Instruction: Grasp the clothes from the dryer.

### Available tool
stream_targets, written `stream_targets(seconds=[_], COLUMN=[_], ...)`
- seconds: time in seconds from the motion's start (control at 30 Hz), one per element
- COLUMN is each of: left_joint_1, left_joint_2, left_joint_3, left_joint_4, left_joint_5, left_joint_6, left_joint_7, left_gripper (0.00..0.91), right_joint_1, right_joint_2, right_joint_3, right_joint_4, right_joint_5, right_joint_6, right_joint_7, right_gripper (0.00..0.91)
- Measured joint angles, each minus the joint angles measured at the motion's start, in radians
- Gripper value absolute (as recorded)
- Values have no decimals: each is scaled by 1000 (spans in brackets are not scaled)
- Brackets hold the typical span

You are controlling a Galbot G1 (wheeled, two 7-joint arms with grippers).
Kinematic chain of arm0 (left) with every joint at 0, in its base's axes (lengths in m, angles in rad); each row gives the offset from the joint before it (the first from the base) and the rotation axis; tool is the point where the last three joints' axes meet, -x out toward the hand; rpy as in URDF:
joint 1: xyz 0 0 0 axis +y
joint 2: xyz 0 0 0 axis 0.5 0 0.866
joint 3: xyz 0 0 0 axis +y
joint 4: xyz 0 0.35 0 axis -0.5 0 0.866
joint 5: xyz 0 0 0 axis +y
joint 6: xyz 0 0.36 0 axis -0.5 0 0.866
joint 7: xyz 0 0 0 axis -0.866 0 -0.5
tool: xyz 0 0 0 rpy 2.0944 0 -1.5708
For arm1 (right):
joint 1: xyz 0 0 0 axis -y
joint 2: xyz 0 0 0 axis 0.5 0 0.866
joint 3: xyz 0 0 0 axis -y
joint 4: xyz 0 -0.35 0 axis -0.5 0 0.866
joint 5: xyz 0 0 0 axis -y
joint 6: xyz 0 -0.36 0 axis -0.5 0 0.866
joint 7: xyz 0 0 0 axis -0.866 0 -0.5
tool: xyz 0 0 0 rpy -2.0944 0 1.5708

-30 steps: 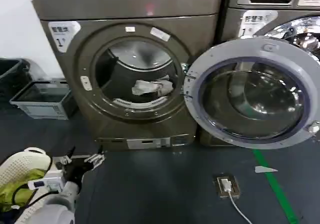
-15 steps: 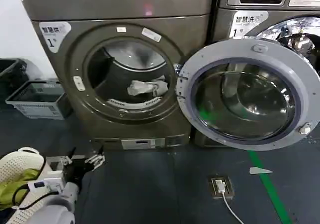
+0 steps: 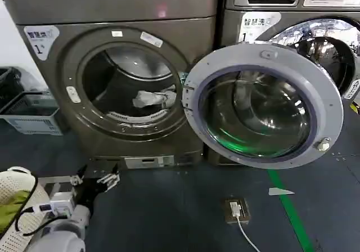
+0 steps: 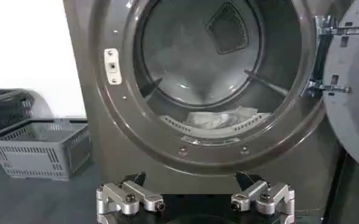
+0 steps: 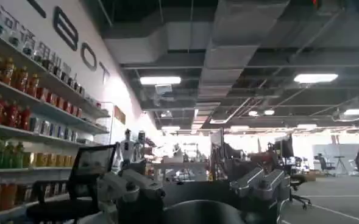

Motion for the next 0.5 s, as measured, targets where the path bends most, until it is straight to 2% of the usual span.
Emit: stream_targets(seconds=[0.5], left_joint_1=[3], left_joint_2=[10], left_joint_3=[11], left_joint_4=[4], left_joint_5=[-2], left_joint_6=[0], left_joint_7=[-2], left_gripper=[907], right_joint_1=[-7], right_joint_2=[5], right_joint_3=[7], right_joint_4=[19], right_joint_5=[60], right_joint_6=[30], right_joint_7=[25], right_gripper=[907])
